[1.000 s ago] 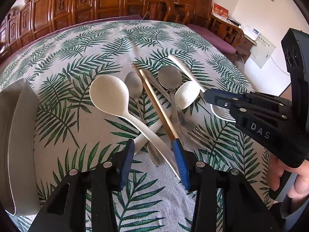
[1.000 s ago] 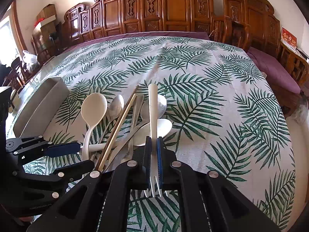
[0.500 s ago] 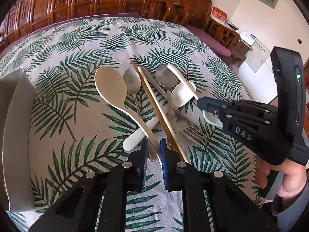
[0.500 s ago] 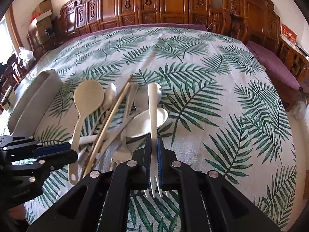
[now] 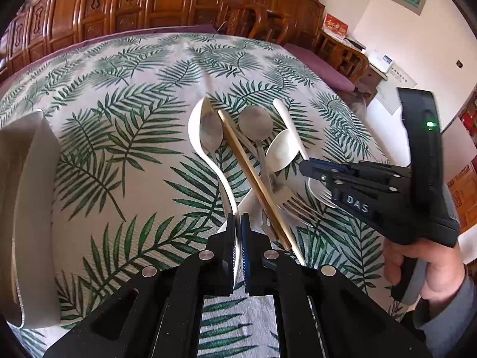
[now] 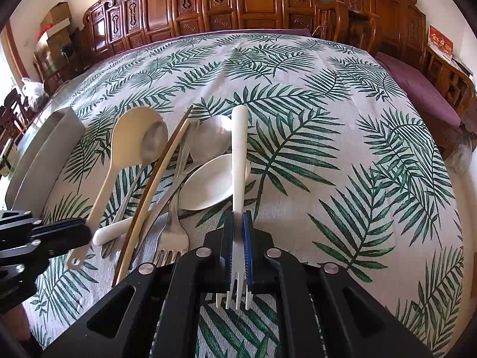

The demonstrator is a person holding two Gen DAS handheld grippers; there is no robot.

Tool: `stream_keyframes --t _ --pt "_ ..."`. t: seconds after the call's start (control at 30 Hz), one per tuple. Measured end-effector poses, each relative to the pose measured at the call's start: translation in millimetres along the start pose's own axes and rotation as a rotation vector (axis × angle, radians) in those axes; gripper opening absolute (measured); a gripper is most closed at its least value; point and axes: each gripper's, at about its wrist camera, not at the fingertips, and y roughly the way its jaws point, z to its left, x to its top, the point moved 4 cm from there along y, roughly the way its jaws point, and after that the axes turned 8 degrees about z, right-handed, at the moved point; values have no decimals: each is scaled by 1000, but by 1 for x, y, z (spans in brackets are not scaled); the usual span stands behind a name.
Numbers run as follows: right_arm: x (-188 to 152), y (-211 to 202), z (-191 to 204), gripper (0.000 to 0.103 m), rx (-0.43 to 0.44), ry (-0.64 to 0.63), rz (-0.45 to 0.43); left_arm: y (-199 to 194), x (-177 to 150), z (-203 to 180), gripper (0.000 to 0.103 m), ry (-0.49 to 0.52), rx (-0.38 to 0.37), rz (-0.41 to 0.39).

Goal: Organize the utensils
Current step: 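Grasp a white plastic spoon with the left gripper while the right gripper holds the fork, then carry the spoon into the grey tray and open the left gripper while the right holds the fork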

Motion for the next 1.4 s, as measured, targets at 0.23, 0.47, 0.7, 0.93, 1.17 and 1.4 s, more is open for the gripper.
stream_keyframes --t 0.23,0.47,0.7,0.93,1.17,1.4 --pt "1 -3 2 7 -8 -10 -5 -24 -3 6 3 17 22 -28" --pt "4 -21 14 7 -8 -32 -53 -49 -6 20 2 13 62 -78" --pt "3 -40 40 7 16 -86 -93 -77 -4 35 2 6 79 -121" --pt "1 -54 74 7 66 -138 -124 -108 -11 58 2 -17 104 -148" --pt "-3 -66 112 7 109 -211 -144 -137 -18 83 2 -49 131 -184" --pt "-11 -72 141 7 122 -271 -146 -152 -22 106 2 -86 168 -198"
